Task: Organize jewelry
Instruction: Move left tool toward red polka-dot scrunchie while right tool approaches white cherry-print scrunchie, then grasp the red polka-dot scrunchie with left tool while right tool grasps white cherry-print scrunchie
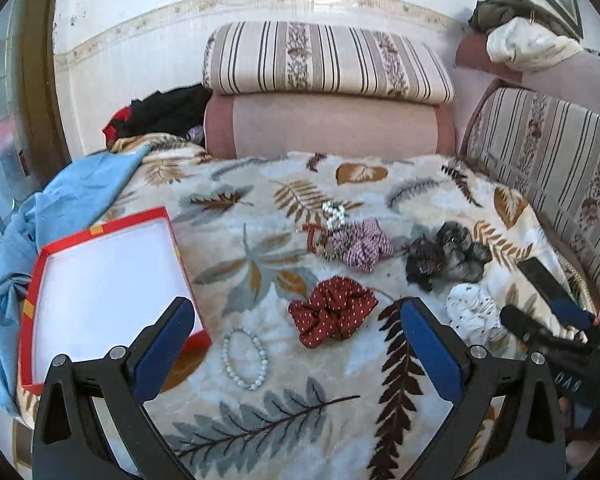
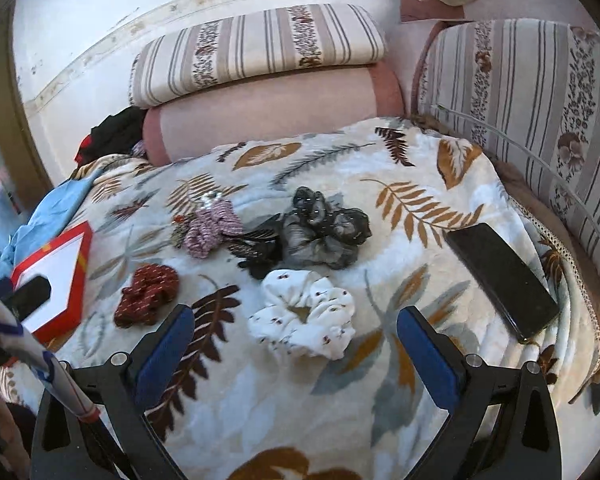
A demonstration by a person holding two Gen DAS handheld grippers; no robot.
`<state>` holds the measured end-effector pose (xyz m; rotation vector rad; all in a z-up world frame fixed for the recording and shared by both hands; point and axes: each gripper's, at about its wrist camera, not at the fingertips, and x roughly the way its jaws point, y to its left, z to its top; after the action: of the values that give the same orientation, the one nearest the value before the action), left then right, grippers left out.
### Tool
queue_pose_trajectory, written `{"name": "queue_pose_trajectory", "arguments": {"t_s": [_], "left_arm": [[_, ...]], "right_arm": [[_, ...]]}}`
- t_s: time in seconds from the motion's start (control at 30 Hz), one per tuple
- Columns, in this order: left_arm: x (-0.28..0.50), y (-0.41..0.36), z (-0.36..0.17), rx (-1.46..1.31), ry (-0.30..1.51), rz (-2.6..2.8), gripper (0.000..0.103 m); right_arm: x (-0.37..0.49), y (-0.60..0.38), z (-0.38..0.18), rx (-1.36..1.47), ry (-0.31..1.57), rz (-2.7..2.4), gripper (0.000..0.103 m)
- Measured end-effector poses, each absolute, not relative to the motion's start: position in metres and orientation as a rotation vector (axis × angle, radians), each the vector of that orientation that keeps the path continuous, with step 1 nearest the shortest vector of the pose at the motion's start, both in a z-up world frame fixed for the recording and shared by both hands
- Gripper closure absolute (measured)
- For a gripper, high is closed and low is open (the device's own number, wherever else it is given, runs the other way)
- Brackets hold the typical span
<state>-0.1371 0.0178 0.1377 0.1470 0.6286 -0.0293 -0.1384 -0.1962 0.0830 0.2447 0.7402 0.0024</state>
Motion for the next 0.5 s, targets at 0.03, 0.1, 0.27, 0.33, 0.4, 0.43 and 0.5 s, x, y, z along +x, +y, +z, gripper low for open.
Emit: {"name": "queue_pose_trajectory", "arguments": {"t_s": [0.03, 0.1, 0.27, 0.33, 0.4, 0.43, 0.5], "left_arm": [[-0.139, 0.019, 0.142, 0.143, 0.622, -0.03, 0.0], [-0.137, 0.021, 0.144, 0.128, 0.636, -0.04, 0.0], [-0.145, 0.03, 0.145, 0.058, 0.623, -0.051, 0.0], [-0.144, 0.029, 0.145, 0.057, 0.626, -0.053, 0.0], [-0.145, 0.029, 0.145, 0.055, 0.628, -0.051, 0.0], [-0.146, 0.029, 0.145, 0.052, 0.627, -0.054, 0.0], [-0.148, 0.028, 0.145, 0.064, 0.63, -0.051, 0.0]], "right_arm": [[-0.141, -0.194, 0.086, 0.24, 0.734, 0.01, 0.0], [-0.146, -0.192, 0.091, 0.233, 0.717, 0.016, 0.0], [-0.153, -0.196, 0.101, 0.246, 0.706, 0.021, 0.0], [-0.154, -0.196, 0.1, 0.246, 0.709, 0.019, 0.0], [-0.155, -0.196, 0.098, 0.242, 0.706, 0.02, 0.0], [-0.156, -0.195, 0.098, 0.242, 0.708, 0.02, 0.0], [-0.157, -0.194, 0.097, 0.24, 0.706, 0.022, 0.0]]}}
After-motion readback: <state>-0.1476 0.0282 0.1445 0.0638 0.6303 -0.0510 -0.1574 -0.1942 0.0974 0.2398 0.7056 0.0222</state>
